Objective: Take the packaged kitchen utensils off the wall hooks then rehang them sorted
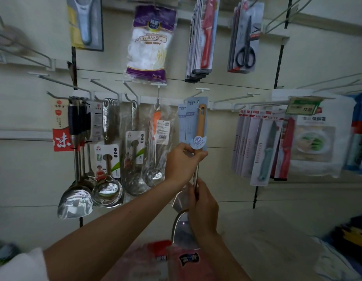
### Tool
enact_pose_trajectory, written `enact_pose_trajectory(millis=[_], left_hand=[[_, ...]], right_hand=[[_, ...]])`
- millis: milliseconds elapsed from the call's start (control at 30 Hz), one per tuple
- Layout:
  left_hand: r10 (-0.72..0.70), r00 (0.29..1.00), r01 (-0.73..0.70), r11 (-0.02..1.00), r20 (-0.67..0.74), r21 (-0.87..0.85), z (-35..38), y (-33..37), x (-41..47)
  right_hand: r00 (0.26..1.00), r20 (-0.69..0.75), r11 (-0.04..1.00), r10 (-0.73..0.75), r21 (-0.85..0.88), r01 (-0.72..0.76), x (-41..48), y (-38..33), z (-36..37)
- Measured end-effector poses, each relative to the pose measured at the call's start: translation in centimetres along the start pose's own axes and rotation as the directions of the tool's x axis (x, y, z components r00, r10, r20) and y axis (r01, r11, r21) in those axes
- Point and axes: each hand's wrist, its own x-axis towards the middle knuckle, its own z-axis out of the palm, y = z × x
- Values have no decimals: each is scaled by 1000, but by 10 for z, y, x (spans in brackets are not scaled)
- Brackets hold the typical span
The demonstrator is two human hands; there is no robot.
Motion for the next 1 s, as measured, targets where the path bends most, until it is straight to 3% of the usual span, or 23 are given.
enact_pose_trajectory(millis=[233,533,700,767,833,900,1000], left_hand=[[14,1000,-14,1000,13,-4,-3,2,6],[10,1000,-8,992,-17,124,-2,-17,28],[-122,987,102,979,104,177,9,-50,57],[-185,968,135,954,170,269,9,-60,61],[-205,959,136,938,196,320,1,-67,51],[-216,947,132,936,239,326,-4,-75,36],[-230,931,158,955,285,251,-28,-73,14]], right_hand=[[999,-22,1000,-25,19,25,6,0,5],[999,30,999,27,-26,-27,7,15,31],[974,143,982,176,-98,-163,27,36,64],[985,104,979,138,-167,-120,34,48,71],[995,67,991,67,-122,-59,44,60,74],[999,-24,974,-42,-222,35,47,72,81],[999,-37,985,20,-173,-26,34,75,83]])
